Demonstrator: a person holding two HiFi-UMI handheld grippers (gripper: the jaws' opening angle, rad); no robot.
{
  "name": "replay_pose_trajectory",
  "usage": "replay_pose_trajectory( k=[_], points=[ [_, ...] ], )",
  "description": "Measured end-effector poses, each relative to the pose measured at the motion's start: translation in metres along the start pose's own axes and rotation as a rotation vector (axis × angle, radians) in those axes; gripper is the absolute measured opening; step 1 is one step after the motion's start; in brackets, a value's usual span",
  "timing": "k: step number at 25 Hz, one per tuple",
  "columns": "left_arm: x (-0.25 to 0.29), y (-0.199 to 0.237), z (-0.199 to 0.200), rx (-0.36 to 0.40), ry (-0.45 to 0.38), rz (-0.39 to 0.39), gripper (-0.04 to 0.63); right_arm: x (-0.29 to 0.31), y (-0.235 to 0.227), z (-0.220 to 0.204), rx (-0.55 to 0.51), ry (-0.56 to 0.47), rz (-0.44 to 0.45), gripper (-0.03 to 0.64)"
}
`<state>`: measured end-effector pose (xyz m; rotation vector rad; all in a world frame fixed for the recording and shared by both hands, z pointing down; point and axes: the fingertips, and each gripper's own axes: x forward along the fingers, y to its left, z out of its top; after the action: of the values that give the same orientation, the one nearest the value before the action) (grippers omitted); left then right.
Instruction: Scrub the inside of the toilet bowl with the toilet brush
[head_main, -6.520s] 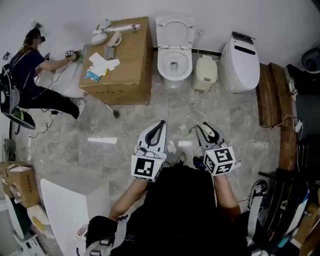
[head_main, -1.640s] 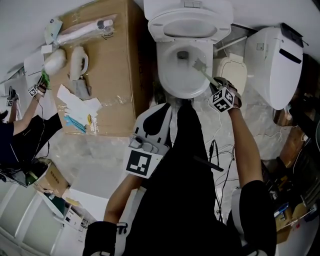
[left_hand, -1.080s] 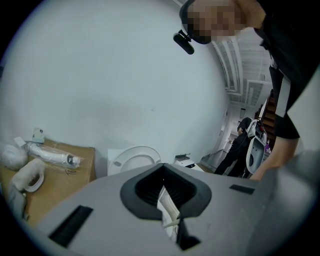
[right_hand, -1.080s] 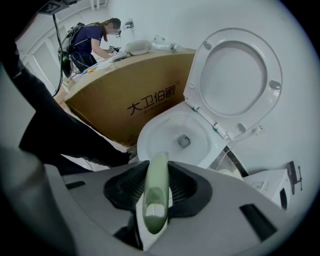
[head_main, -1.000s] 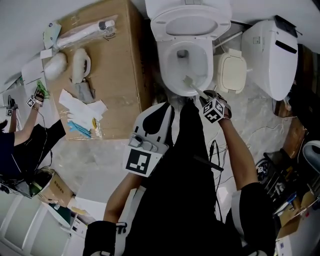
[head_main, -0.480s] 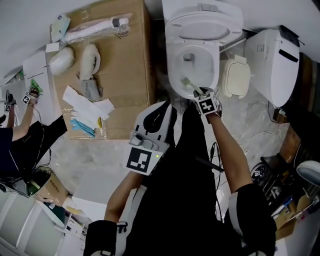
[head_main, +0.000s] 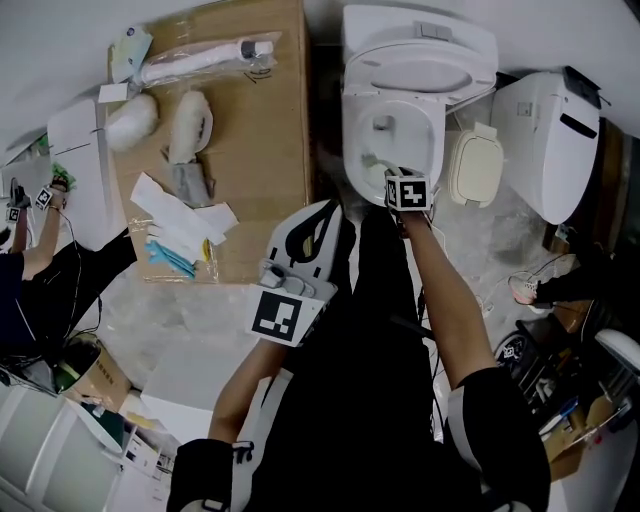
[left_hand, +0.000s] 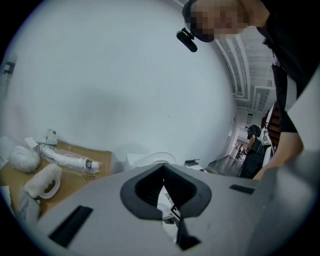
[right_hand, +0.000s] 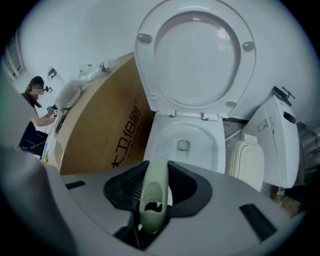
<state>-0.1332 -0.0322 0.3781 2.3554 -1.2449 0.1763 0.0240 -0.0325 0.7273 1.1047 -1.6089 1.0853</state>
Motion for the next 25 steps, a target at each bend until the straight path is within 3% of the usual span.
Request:
replay_pose_trajectory(
  k=[12, 25],
  points=[
    [0.032, 0.02, 0.016, -0.001, -0.003, 0.034, 0.009, 0.007, -0.02, 0.064, 0.219, -0.045, 0.03, 0.127],
    [0.082, 0.011, 0.03, -0.015, 0.015, 0.069, 0.009, 0.006, -0.073, 0.137, 0.342, -0.117, 0.099, 0.126]
  ],
)
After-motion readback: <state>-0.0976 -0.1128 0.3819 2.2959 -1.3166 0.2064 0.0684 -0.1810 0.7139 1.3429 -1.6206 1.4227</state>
